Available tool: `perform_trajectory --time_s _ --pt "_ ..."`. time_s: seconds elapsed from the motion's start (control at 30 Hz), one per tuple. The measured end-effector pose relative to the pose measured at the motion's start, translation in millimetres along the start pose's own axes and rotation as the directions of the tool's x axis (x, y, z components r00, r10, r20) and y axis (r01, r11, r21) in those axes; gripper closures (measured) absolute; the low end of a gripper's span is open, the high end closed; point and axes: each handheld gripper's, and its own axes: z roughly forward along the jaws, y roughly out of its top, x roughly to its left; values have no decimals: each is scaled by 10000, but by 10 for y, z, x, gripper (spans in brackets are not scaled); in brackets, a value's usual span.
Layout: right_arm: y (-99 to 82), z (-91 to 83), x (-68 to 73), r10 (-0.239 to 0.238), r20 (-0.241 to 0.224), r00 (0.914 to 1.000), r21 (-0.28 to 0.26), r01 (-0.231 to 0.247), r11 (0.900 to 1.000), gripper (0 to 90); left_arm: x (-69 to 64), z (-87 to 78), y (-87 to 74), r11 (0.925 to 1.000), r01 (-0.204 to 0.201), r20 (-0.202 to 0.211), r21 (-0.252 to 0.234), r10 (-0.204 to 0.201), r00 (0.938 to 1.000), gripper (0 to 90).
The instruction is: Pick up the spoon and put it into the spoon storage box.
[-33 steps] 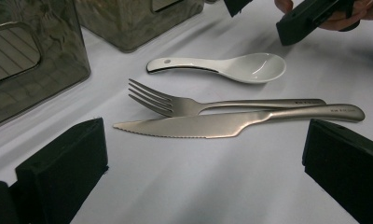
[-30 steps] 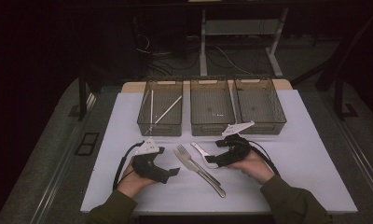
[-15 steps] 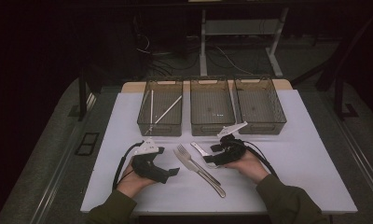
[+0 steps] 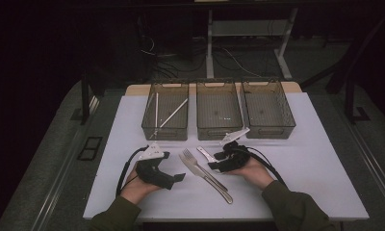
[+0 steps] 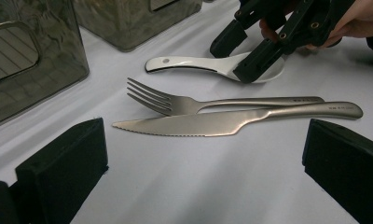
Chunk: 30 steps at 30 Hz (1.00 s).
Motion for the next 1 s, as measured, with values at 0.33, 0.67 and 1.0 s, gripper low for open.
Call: perform_trajectory --time_s 0.33,0.67,1.0 --pt "11 11 74 -388 224 9990 221 383 9990 592 -6 0 4 10000 -1 15 -14 1 10000 0" --pt "39 26 171 -847 729 9937 521 810 9954 621 -10 4 4 10000 -7 28 -10 7 10000 0" --pt "73 -7 156 -891 694 9936 452 861 9953 789 -8 2 4 10000 -12 21 -2 12 10000 0"
